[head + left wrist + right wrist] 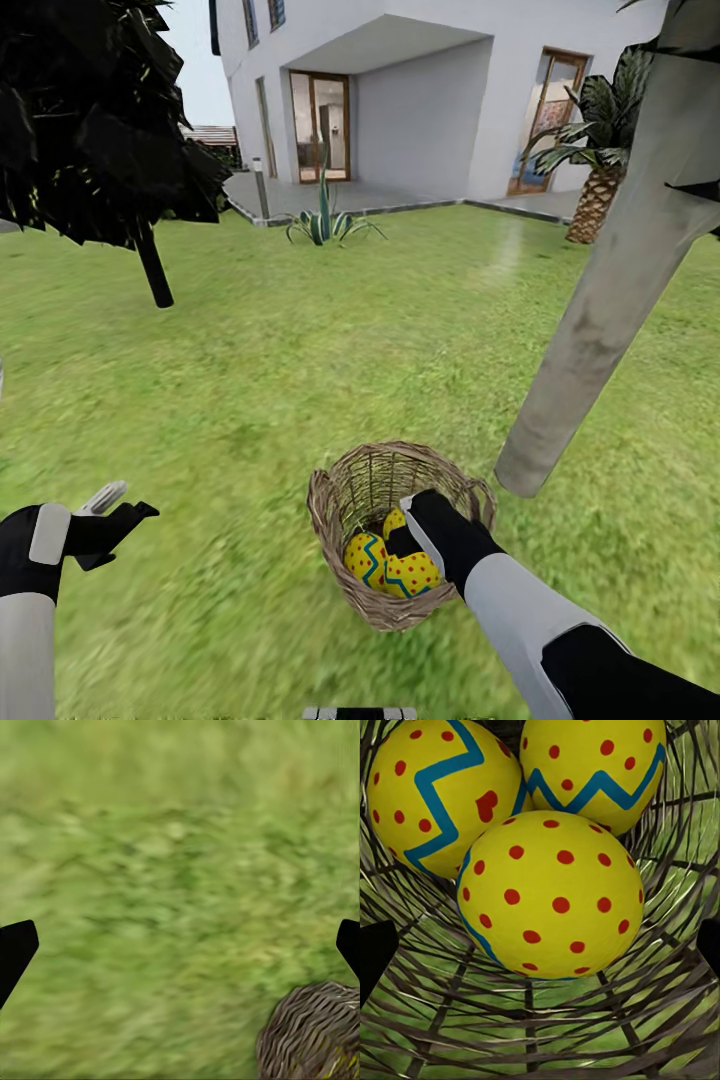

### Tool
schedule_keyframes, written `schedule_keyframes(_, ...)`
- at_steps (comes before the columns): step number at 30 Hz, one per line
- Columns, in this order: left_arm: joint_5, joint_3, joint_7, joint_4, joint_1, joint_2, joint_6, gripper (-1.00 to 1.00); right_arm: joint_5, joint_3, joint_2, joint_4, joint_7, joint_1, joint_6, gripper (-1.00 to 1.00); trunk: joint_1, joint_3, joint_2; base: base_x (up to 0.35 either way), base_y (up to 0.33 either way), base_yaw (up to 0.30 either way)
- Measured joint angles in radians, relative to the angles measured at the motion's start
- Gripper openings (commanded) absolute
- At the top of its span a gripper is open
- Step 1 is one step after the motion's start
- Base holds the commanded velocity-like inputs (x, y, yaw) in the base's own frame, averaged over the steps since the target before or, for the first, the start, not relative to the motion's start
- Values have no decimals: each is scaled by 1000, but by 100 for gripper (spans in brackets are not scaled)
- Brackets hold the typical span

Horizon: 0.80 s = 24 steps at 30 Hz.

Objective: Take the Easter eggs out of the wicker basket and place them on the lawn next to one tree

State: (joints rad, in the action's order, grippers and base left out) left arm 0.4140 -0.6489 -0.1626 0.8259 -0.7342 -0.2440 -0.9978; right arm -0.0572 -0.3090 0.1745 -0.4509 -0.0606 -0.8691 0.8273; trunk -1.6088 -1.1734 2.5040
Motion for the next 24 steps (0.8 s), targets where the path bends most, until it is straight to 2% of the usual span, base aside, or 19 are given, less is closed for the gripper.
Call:
schedule_keyframes(11,0,0,1,0,0,0,0,100,4,2,0,-21,-2,-2,-5,100,-5,-43,3,0,0,0)
schedule_keyframes(20,1,-1,2,2,0,1,1,100,1,5,0,-24,2,-50,0,100,-9,-77,5,0,0,0)
schedule_keyframes(24,2,0,2,1,0,5,2,100,0,6,0,-17,4,-67,3,100,-9,-77,5,0,0,0)
